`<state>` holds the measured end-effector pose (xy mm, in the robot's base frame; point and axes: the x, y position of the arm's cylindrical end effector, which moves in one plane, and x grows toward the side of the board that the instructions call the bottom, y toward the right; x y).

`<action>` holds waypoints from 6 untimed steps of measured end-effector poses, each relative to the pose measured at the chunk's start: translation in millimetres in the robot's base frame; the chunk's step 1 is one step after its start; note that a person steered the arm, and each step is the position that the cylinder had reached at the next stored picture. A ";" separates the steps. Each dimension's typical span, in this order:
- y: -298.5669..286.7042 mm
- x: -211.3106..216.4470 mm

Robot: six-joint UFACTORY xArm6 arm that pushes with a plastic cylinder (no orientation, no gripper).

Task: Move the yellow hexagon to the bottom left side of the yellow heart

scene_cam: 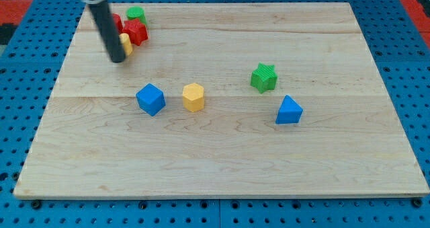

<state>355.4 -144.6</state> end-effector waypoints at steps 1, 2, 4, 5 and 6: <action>116.6 18.6; 143.0 91.4; 19.1 84.0; -6.6 71.7; -10.9 33.3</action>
